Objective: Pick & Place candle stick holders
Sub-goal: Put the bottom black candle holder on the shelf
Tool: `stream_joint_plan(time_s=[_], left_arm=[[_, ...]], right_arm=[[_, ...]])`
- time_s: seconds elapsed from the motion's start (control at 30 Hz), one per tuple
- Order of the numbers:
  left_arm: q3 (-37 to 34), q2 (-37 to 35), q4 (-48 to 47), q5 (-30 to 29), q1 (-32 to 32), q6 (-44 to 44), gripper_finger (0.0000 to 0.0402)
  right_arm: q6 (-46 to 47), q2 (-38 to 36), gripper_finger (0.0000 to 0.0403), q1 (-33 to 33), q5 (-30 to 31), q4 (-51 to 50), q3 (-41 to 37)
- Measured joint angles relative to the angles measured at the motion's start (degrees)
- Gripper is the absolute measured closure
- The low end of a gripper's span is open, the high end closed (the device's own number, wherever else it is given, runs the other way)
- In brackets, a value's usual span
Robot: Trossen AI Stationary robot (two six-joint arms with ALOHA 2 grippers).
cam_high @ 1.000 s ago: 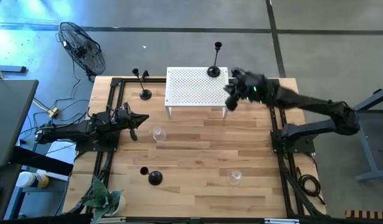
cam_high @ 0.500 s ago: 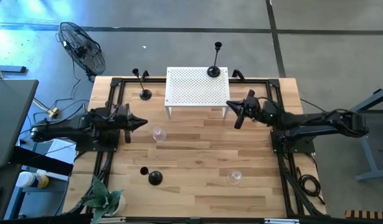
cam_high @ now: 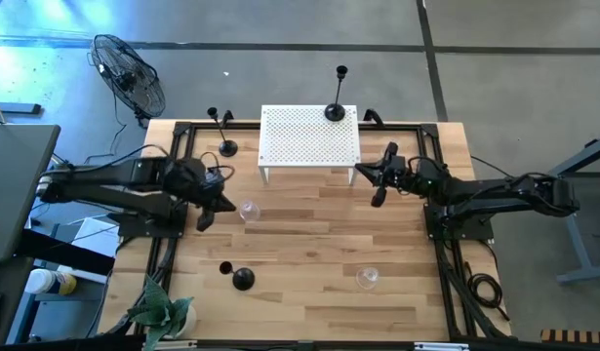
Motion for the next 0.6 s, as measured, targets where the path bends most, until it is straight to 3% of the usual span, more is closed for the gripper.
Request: stream_joint_plan(time_s=[0.23,0.6], left_arm=[[19.24,11.10,-21.09,-1.60,-8.15,-5.44,0.0381],[38.78,27.72,-34.20,-6.37,-22.94,-19.21,0.0278]], right_arm=[[-0.42,0.00,0.0402,0.00,-0.12,-0.08,0.02],[-1.92,0.01,0.0401,0.00,-0.20,-0.10,0.04]])
